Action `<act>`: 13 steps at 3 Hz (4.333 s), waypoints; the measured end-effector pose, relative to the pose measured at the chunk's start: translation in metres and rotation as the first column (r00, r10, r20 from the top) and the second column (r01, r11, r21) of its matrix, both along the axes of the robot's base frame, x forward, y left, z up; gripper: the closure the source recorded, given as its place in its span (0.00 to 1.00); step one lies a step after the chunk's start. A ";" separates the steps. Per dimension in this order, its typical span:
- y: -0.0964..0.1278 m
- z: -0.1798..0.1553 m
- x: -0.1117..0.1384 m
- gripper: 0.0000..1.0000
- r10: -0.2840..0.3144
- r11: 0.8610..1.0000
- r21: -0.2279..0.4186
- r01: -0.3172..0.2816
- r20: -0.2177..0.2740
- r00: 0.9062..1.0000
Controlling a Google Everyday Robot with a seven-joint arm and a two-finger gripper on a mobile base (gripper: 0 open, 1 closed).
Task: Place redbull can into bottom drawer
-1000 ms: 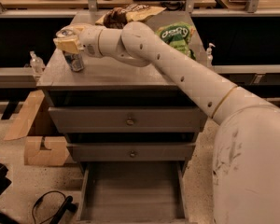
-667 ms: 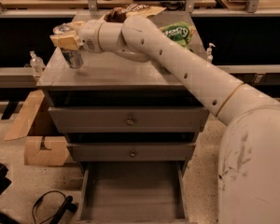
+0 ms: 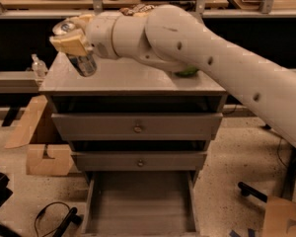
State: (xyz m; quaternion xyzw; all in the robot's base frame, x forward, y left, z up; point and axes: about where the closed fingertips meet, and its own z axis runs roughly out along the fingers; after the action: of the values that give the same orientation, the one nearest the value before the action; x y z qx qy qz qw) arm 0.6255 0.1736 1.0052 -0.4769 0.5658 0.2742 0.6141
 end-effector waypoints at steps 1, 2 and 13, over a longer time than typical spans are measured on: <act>-0.008 -0.026 -0.054 1.00 -0.019 1.000 -0.005 0.019 -0.012 1.000; -0.016 -0.096 -0.094 1.00 -0.019 1.000 -0.009 0.019 -0.046 0.999; -0.111 -0.593 -0.083 1.00 0.188 0.981 0.112 -0.161 -0.311 0.932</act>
Offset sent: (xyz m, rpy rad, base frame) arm -0.1716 -0.1871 -0.2200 0.0177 0.1242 -0.2426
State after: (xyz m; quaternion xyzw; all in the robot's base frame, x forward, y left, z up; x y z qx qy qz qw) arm 0.5427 0.0622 0.4118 -0.4480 0.6012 0.4252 0.5071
